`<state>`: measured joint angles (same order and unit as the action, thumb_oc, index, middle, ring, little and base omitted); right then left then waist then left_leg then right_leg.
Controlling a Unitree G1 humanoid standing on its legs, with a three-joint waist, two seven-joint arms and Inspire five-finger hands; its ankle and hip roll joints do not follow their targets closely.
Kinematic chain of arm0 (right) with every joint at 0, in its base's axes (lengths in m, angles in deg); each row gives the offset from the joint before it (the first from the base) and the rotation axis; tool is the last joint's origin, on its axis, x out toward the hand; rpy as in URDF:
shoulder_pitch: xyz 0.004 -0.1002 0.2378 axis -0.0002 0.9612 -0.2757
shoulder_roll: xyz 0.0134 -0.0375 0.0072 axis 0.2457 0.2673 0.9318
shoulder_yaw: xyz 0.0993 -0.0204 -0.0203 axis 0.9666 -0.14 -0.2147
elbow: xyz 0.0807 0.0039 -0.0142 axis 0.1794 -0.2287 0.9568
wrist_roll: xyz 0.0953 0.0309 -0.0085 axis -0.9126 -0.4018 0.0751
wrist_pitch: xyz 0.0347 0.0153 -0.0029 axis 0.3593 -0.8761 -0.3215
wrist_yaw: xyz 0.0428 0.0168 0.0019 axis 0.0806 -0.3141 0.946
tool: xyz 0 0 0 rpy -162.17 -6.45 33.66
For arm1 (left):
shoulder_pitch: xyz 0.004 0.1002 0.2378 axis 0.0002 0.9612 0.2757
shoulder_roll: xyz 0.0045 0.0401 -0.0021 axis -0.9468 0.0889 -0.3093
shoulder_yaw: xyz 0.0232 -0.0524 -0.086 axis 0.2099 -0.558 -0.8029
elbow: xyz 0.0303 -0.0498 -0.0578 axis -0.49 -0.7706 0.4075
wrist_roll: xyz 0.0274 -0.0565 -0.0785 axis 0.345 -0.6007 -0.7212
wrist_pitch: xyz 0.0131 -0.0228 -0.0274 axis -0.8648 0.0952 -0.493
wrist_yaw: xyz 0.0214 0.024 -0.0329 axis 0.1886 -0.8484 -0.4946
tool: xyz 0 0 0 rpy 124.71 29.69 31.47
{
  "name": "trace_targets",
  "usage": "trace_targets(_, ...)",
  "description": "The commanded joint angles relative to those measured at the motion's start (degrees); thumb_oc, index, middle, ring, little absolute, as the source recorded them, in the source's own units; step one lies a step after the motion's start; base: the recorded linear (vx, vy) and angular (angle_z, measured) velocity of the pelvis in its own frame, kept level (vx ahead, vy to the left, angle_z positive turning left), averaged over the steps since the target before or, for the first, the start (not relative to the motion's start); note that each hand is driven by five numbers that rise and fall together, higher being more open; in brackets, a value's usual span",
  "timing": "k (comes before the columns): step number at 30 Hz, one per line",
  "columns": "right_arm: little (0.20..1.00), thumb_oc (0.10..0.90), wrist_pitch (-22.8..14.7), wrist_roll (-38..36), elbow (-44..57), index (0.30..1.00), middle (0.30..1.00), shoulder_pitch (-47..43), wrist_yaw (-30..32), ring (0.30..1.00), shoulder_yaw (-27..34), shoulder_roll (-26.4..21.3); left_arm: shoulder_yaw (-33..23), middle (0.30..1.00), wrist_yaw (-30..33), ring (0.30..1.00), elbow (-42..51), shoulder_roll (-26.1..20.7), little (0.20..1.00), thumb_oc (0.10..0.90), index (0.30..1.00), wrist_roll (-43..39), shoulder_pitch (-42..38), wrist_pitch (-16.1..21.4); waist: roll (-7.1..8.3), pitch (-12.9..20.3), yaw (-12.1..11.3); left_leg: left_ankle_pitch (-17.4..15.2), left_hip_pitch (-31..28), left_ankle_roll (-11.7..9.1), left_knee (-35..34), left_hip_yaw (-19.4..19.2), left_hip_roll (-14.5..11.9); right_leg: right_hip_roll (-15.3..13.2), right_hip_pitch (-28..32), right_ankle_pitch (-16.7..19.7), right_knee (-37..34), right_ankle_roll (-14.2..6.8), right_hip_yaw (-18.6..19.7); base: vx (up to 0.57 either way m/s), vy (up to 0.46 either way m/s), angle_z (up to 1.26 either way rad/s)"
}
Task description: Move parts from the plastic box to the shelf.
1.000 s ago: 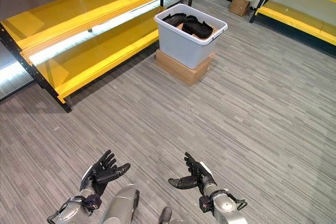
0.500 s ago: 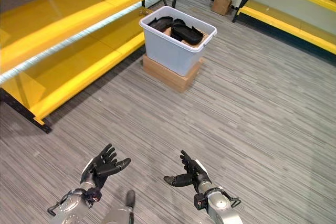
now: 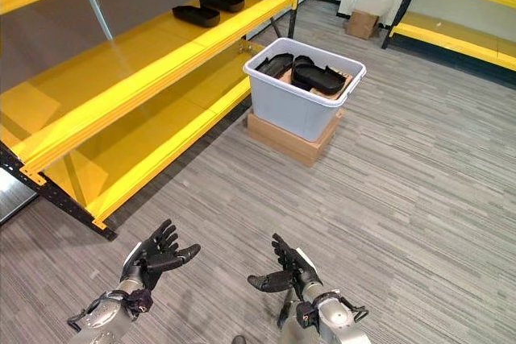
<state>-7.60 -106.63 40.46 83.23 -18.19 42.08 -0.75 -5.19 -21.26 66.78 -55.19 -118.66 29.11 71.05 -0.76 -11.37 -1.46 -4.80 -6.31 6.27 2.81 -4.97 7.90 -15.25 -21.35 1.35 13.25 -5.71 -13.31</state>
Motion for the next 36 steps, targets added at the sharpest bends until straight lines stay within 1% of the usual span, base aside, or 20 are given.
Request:
trace_targets(1, 1.000, 0.900, -3.9, 0.9, 5.7, 1.000, 1.000, -2.4, -0.6, 1.000, 2.0, 0.2, -2.2, 1.000, -2.3, 1.000, 6.5, -1.2, 1.000, 0.900, 1.000, 2.2, -1.2, 4.2, 1.76, 0.4, 0.2, -5.3, 3.3, -4.0, 5.7, 3.3, -5.6, -3.1, 10.9, 8.2, -4.9, -4.1, 0.0, 0.19, -0.101, 0.14)
trace_targets(5, 1.000, 0.900, -4.0, -0.1, 5.8, 1.000, 1.000, -2.6, -0.7, 1.000, 2.1, -0.4, -1.7, 1.000, -2.5, 1.000, 5.6, 0.2, 1.000, 0.900, 1.000, 1.9, -1.3, 4.3, 2.36, 1.8, 0.6, -9.3, 2.5, -5.8, 9.8, 3.8, -8.0, -1.8, 12.3, 5.0, -2.7, -3.2, -3.2, 0.28, -0.171, 0.30)
trace_targets(6, 1.000, 0.900, -4.0, -0.1, 5.8, 1.000, 1.000, -2.6, -0.7, 1.000, 2.1, -0.4, -1.7, 1.000, -2.6, 1.000, 5.6, 0.2, 1.000, 0.900, 1.000, 1.9, -1.3, 4.3, 2.32, 1.8, 0.7, -9.4, 2.5, -5.8, 9.9, 3.8, -8.0, -1.8, 12.3, 5.0, -2.6, -3.2, -3.3, 0.21, -0.166, 0.27)
trace_targets(8, 1.000, 0.900, -4.2, -0.8, 5.1, 1.000, 1.000, -3.2, -0.3, 1.000, 2.5, -0.9, -1.4, 1.000, -2.3, 1.000, 5.4, 0.1, 1.000, 0.900, 1.000, 1.5, -1.8, 4.5, 1.99, 2.2, 1.1, -9.9, 1.8, -7.0, 10.4, 4.4, -10.8, 0.7, 10.9, 1.5, 0.8, -2.2, -3.9, 0.25, -0.211, 0.07)
trace_targets(13, 1.000, 0.900, -4.9, -2.0, 5.4, 1.000, 1.000, -3.3, 0.4, 1.000, 2.8, -1.9, -0.8, 1.000, -1.2, 1.000, 5.3, 0.4, 1.000, 0.900, 1.000, 0.0, -2.2, 4.9, 2.03, 2.9, 1.5, -8.5, 1.7, -8.8, 12.1, 3.7, -15.1, 4.1, 10.0, -2.6, 3.5, -0.1, -4.2, 0.23, -0.214, -0.02)
trace_targets(14, 1.000, 0.900, -4.9, -2.3, 5.0, 1.000, 1.000, -3.4, 0.8, 1.000, 2.7, -2.0, -0.6, 1.000, -1.0, 1.000, 5.5, 0.5, 1.000, 0.900, 1.000, -0.6, -2.3, 4.9, 2.06, 2.6, 1.1, -6.0, 3.5, -9.6, 17.9, 3.6, -16.5, 5.9, 11.0, -4.4, 3.5, 1.6, -4.2, 0.28, -0.347, -0.25)
trace_targets(15, 1.000, 0.900, -5.0, -1.9, 4.5, 1.000, 1.000, -3.7, 1.1, 1.000, 2.4, -2.5, -0.3, 1.000, -0.9, 1.000, 5.9, 0.6, 1.000, 0.900, 1.000, -0.6, -2.2, 4.9, 2.47, 1.7, 0.0, 0.2, 8.2, -10.3, 28.7, 5.0, -16.6, 7.8, 13.3, -5.8, 2.4, 3.9, -4.0, 0.20, -0.271, -0.22)
trace_targets(16, 1.000, 0.900, -5.0, -1.9, 4.5, 1.000, 1.000, -3.7, 1.1, 1.000, 2.4, -2.5, -0.3, 1.000, -0.9, 1.000, 5.9, 0.6, 1.000, 0.900, 1.000, -0.6, -2.3, 4.9, 2.58, 1.8, 0.2, 0.4, 8.5, -10.2, 28.7, 5.2, -16.4, 7.7, 13.1, -5.7, 2.3, 3.9, -4.1, 0.12, -0.201, -0.19)
trace_targets(18, 1.000, 0.900, -5.4, -1.6, 5.4, 1.000, 1.000, -4.7, 1.4, 1.000, 2.3, -3.5, -0.2, 1.000, -0.5, 1.000, 5.8, 0.7, 1.000, 0.900, 1.000, -1.0, -2.2, 5.1, 3.28, -0.7, -1.8, 5.0, 15.8, -10.6, 42.0, 7.0, -12.6, 8.6, 15.4, -6.7, 1.4, 5.6, -3.8, 0.12, -0.155, -0.33)
trace_targets(19, 1.000, 0.900, -5.4, -1.2, 5.4, 1.000, 1.000, -4.8, 1.4, 1.000, 2.1, -3.7, -0.3, 1.000, -0.4, 1.000, 5.7, 0.6, 1.000, 0.900, 1.000, -0.7, -2.2, 4.9, 3.50, -1.1, -2.1, 5.4, 17.4, -10.3, 42.6, 6.4, -12.8, 8.9, 16.0, -7.2, 1.2, 5.9, -4.0, 0.14, -0.141, -0.28)
trace_targets(22, 1.000, 0.900, -5.5, -1.5, 5.2, 1.000, 1.000, -5.1, 2.3, 1.000, 1.8, -3.7, 0.0, 1.000, -0.1, 1.000, 5.6, 0.4, 1.000, 0.900, 1.000, -1.7, -2.2, 5.0, 3.87, -2.2, -3.2, 3.0, 24.2, -9.4, 38.4, 5.1, -12.7, 10.1, 18.2, -8.3, -0.6, 6.5, -3.7, 0.12, -0.060, 0.17)
trace_targets(23, 1.000, 0.900, -5.5, -1.5, 5.2, 1.000, 1.000, -5.1, 2.3, 1.000, 1.8, -3.7, 0.0, 1.000, -0.1, 1.000, 5.6, 0.4, 1.000, 0.900, 1.000, -1.7, -2.2, 5.0, 3.84, -2.3, -3.2, 2.9, 24.1, -9.4, 38.5, 5.1, -12.8, 10.2, 18.3, -8.3, -0.7, 6.5, -3.7, 0.23, -0.018, 0.18)
trace_targets(25, 1.000, 0.900, -5.8, -0.4, 5.1, 1.000, 1.000, -4.8, 2.6, 1.000, 1.3, -3.7, -0.7, 1.000, 0.1, 1.000, 5.6, 0.3, 1.000, 0.900, 1.000, -2.5, -1.4, 5.0, 4.78, -1.6, -4.5, 4.0, 25.1, -8.9, 23.3, 4.5, -14.9, 11.3, 21.0, -9.6, -3.3, 6.0, -2.9, 0.26, 0.027, -0.09)
trace_targets(26, 1.000, 0.900, -5.8, -0.4, 5.1, 1.000, 1.000, -4.8, 2.6, 1.000, 1.3, -3.7, -0.7, 1.000, 0.1, 1.000, 5.6, 0.3, 1.000, 0.900, 1.000, -2.5, -1.4, 5.0, 4.79, -1.6, -4.5, 4.1, 25.1, -8.9, 23.2, 4.5, -14.9, 11.3, 21.0, -9.6, -3.3, 6.0, -2.9, 0.20, 0.068, -0.18)
trace_targets(27, 1.000, 0.900, -5.9, -0.4, 5.1, 1.000, 1.000, -4.6, 2.8, 1.000, 1.2, -3.5, -0.8, 1.000, 0.1, 1.000, 5.9, 0.2, 1.000, 0.900, 1.000, -2.6, -1.0, 5.0, 4.70, -1.4, -4.8, 7.2, 24.9, -9.5, 15.9, 5.1, -16.4, 11.9, 22.0, -10.0, -3.8, 5.9, -2.6, 0.32, 0.126, -0.37)
trace_targets(28, 1.000, 0.900, -5.9, 0.1, 4.7, 1.000, 1.000, -4.2, 2.7, 1.000, 1.3, -3.4, -1.5, 1.000, 0.3, 1.000, 6.5, -0.1, 1.000, 0.900, 1.000, -1.1, -0.4, 5.1, 4.40, -1.3, -4.7, 13.4, 23.7, -11.1, 5.4, 4.2, -20.6, 12.7, 23.9, -10.8, -3.9, 5.3, -2.3, 0.40, 0.168, -0.44)
trace_targets(30, 1.000, 0.900, -5.9, -0.2, 4.8, 1.000, 1.000, -4.3, 2.7, 1.000, 1.3, -3.2, -2.1, 1.000, 0.3, 1.000, 6.4, -0.5, 1.000, 0.900, 1.000, -0.6, -0.6, 5.1, 4.21, -1.1, -5.2, 15.5, 22.7, -11.5, 0.3, 4.4, -21.8, 13.2, 25.0, -11.6, -3.4, 4.9, -1.8, 0.40, 0.222, -0.30)
trace_targets(31, 1.000, 0.900, -5.7, 0.0, 4.8, 1.000, 1.000, -3.9, 2.0, 1.000, 1.4, -2.8, -2.9, 1.000, 0.0, 1.000, 6.6, -0.4, 1.000, 0.900, 1.000, -0.2, -0.2, 4.9, 4.16, -0.2, -5.7, 13.9, 21.0, -10.9, 0.8, 5.4, -21.5, 13.1, 26.2, -13.4, -1.9, 4.2, -0.6, 0.43, 0.291, -0.16)
trace_targets(32, 1.000, 0.900, -5.6, 0.4, 4.4, 1.000, 1.000, -3.7, 1.7, 1.000, 1.2, -2.5, -3.2, 1.000, 0.2, 1.000, 6.6, -0.5, 1.000, 0.900, 1.000, -0.2, -0.1, 5.2, 4.04, 0.3, -5.9, 14.3, 21.0, -11.0, 1.0, 6.8, -20.8, 13.2, 26.4, -13.5, -1.4, 4.1, -0.1, 0.50, 0.363, -0.68)
trace_targets(36, 1.000, 0.900, -5.0, -0.2, 4.9, 1.000, 1.000, -2.8, 0.9, 1.000, 1.9, -1.2, -3.2, 1.000, -0.2, 1.000, 6.7, -1.7, 1.000, 0.900, 1.000, -0.1, -0.9, 5.2, 5.22, 1.4, -5.8, 10.6, 23.7, -10.2, 7.5, 6.6, -17.3, 10.7, 28.1, -13.7, -1.0, 2.6, 0.7, 0.24, 0.195, -0.43)
